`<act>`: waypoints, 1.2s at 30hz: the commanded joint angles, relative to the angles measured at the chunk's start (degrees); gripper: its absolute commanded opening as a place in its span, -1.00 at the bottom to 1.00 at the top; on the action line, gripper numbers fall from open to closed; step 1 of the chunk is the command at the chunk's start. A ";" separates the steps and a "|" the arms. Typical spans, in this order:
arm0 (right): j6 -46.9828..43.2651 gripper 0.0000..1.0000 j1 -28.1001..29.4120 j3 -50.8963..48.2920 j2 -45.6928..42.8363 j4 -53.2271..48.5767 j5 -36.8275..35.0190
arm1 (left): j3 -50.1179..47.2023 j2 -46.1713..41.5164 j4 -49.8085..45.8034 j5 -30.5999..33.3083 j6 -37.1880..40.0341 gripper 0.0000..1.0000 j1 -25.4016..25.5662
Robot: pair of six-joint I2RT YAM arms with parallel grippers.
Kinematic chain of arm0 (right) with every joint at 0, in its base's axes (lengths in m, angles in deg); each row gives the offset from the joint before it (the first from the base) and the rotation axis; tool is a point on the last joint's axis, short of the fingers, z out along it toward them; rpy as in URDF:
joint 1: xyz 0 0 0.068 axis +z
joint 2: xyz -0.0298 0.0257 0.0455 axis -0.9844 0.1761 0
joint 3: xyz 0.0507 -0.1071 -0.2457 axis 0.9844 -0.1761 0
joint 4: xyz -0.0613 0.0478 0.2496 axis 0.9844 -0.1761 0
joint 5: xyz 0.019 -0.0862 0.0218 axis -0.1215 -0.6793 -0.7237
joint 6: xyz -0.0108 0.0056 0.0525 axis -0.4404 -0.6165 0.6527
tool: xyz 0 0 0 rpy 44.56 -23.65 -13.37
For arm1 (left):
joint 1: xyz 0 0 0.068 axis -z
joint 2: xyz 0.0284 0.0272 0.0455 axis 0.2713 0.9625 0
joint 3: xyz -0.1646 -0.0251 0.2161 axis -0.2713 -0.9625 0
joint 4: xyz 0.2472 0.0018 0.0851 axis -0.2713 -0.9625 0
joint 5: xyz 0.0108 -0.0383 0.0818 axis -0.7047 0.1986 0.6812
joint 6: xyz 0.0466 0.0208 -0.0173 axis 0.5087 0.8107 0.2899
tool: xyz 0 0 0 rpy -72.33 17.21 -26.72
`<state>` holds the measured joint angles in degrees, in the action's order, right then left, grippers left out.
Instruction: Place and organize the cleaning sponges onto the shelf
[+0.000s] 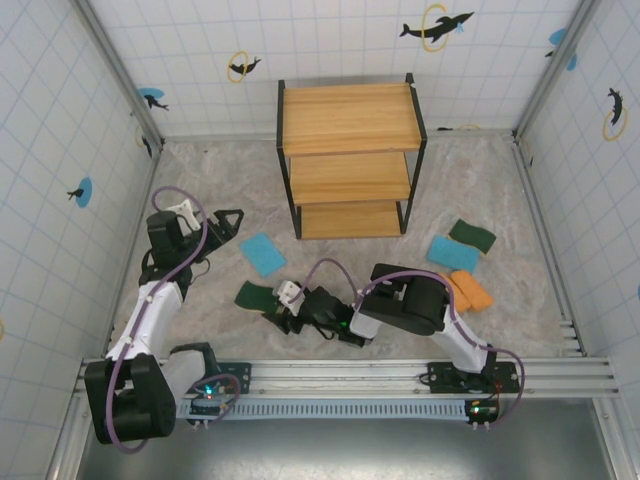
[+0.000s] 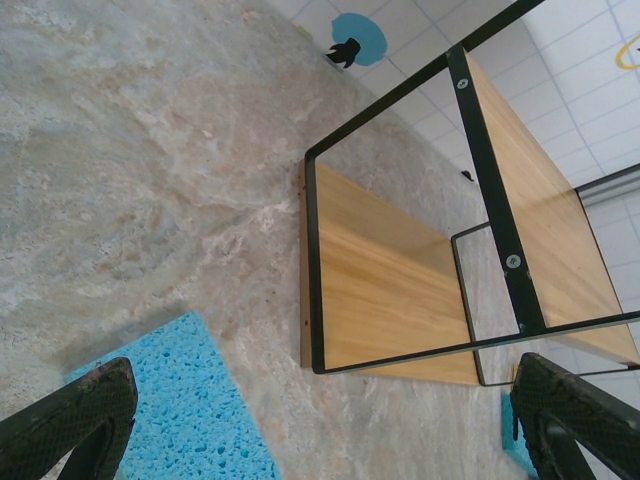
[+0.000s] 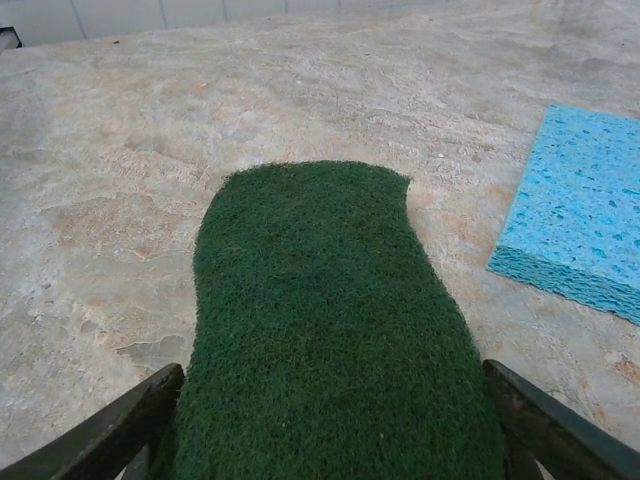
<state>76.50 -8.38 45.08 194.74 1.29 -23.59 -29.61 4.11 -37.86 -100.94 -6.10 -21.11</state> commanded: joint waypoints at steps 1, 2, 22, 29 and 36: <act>-0.11 0.45 -0.16 0.95 1.87 -1.83 0.14 | 1.25 0.46 0.09 0.03 -0.13 0.95 -0.50; -0.20 0.39 -0.20 0.91 1.89 -2.06 0.10 | 0.98 0.46 0.16 -0.02 -0.12 0.95 -0.51; 1.76 0.05 1.71 6.39 0.96 -13.57 -1.05 | 5.67 7.73 -3.10 -4.48 -0.23 0.95 -0.41; 5.65 0.06 3.50 5.28 0.56 -9.75 -6.60 | 6.74 6.34 -5.23 -4.47 -0.19 0.95 -0.57; 7.31 0.06 6.05 -3.69 -3.88 -4.74 -15.35 | 4.83 2.42 -4.60 -3.28 -1.93 0.95 -0.47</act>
<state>81.48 -3.28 45.45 192.92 -4.00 -33.67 -24.43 8.51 -42.14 -104.35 -7.28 -21.17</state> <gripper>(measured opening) 0.531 0.976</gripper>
